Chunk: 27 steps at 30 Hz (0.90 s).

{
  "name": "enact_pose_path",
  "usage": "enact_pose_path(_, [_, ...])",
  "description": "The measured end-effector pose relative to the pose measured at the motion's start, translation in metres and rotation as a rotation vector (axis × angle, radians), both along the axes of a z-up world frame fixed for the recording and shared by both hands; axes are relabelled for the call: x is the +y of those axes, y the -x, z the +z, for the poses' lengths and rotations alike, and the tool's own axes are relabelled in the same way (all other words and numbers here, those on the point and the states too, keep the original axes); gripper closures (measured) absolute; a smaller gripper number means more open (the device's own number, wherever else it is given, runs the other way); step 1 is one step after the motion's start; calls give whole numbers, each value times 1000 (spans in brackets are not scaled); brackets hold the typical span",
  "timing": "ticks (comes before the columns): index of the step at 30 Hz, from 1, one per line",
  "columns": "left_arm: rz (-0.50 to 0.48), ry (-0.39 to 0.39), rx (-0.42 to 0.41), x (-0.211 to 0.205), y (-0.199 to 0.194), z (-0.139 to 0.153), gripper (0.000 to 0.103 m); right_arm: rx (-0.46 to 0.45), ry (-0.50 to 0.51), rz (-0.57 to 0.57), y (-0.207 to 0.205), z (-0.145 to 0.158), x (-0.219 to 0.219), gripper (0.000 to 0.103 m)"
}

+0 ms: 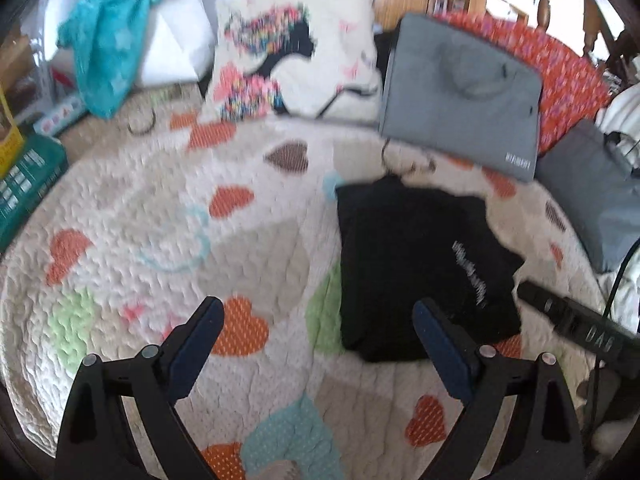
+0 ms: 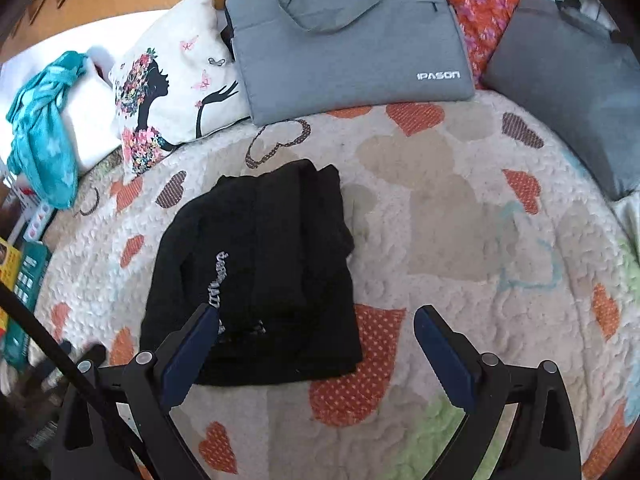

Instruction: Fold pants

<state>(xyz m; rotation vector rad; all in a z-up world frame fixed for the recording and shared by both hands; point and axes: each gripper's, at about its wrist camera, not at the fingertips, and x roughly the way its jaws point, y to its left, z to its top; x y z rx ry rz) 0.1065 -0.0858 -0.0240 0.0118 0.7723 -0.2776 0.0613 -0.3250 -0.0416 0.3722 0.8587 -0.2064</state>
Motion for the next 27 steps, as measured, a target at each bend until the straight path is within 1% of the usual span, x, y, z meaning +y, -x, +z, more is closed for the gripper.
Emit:
enact_pose_path(1, [0, -6, -44, -2, 6, 7, 8, -4, 8, -1, 5, 2, 0, 3])
enact_pose_path(4, [-13, -3, -130, -5, 16, 21, 7, -15, 35, 1, 18, 9, 4, 3])
enact_pose_path(6, [-36, 9, -153, -5, 20, 25, 3, -30, 73, 13, 31, 13, 13, 3])
enact_pose_path(8, [-48, 13, -159, -7, 23, 26, 2, -35, 109, 19, 42, 12, 23, 1])
enact_pose_path(11, [-70, -1, -106, -13, 22, 20, 2, -5, 141, 53, 49, -1, 41, 1])
enact_pose_path(13, [-67, -23, -59, -17, 19, 12, 2, 31, 151, 89, 44, -11, 49, 1])
enact_pose_path(15, [-71, -28, -37, -20, 20, 7, 2, 46, 150, 104, 41, -16, 52, 1])
enact_pose_path(21, [-72, -33, -37, -22, 23, 4, 2, 61, 142, 89, 38, -22, 49, 1])
enact_pose_path(27, [-86, -9, 16, -23, 18, -1, 2, 92, 98, 64, 35, -31, 40, 1])
